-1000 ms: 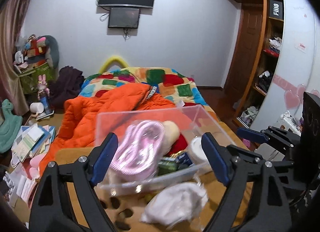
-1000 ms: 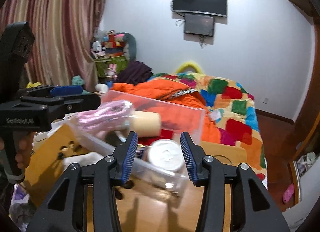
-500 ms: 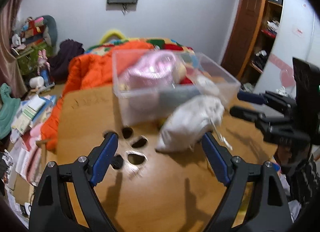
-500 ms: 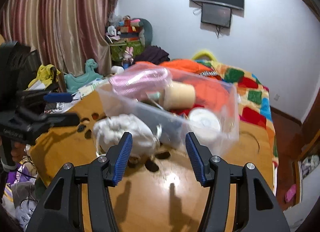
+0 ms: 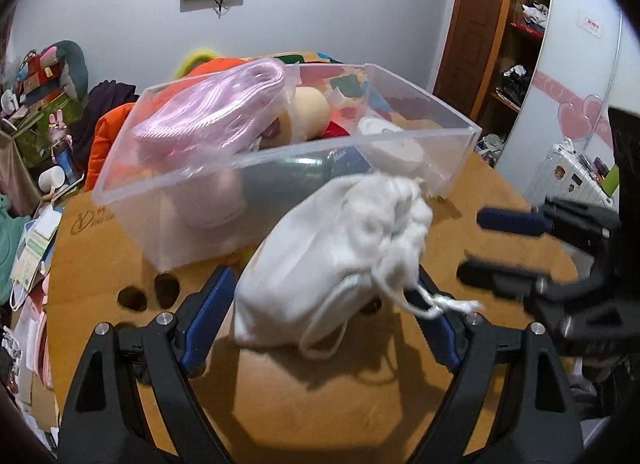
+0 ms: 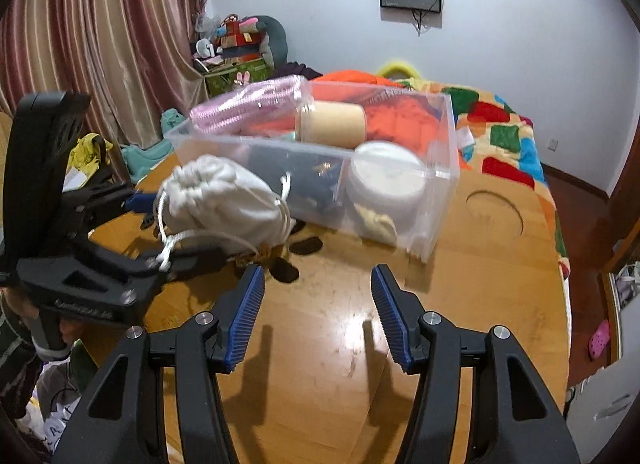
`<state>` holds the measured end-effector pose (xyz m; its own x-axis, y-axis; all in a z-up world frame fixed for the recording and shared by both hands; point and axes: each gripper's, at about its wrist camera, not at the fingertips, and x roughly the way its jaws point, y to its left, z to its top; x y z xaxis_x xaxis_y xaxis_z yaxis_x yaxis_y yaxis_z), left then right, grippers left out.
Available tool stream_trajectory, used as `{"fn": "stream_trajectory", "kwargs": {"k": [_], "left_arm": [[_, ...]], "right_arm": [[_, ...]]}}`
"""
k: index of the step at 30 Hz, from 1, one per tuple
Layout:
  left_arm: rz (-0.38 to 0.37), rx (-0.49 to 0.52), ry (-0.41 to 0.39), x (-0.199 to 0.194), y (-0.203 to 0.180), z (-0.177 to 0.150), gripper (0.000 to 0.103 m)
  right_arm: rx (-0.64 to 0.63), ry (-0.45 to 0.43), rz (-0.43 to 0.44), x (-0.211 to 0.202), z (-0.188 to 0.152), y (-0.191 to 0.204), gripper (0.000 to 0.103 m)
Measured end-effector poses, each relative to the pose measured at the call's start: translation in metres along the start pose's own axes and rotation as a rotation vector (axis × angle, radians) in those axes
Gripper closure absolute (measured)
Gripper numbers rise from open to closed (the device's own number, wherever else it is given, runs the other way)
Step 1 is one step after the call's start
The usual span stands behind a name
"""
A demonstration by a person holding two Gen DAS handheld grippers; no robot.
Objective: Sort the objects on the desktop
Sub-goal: 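Grasp the white drawstring pouch with the left gripper while the right reaches the gourd toy, then lift the white pouch with the left gripper while the right grasps the green-yellow gourd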
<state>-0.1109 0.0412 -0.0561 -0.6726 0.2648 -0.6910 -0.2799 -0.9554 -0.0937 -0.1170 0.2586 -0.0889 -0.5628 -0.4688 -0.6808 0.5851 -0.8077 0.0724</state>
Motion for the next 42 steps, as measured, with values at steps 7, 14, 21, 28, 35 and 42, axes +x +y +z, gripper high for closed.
{"fn": "stream_trajectory", "kwargs": {"k": [7, 14, 21, 28, 35, 42], "left_arm": [[-0.004, -0.031, -0.023, 0.004, 0.004, -0.002, 0.054], [-0.032, -0.141, -0.057, -0.023, 0.027, -0.011, 0.068], [-0.022, -0.209, -0.128, -0.064, 0.055, -0.016, 0.069], [0.007, -0.262, -0.188, -0.094, 0.077, -0.027, 0.069], [0.052, -0.295, -0.188, -0.102, 0.094, -0.042, 0.069], [0.085, -0.305, -0.174, -0.099, 0.104, -0.054, 0.07]], "right_arm": [[0.002, 0.02, 0.018, 0.008, -0.004, 0.003, 0.051], [-0.026, 0.02, 0.029, 0.01, 0.0, 0.015, 0.051], [-0.071, 0.031, 0.058, 0.018, 0.006, 0.036, 0.051], [-0.135, 0.054, 0.09, 0.034, 0.014, 0.061, 0.051], [-0.225, 0.066, 0.093, 0.057, 0.033, 0.089, 0.051], [-0.281, 0.09, 0.072, 0.081, 0.05, 0.109, 0.052]]}}
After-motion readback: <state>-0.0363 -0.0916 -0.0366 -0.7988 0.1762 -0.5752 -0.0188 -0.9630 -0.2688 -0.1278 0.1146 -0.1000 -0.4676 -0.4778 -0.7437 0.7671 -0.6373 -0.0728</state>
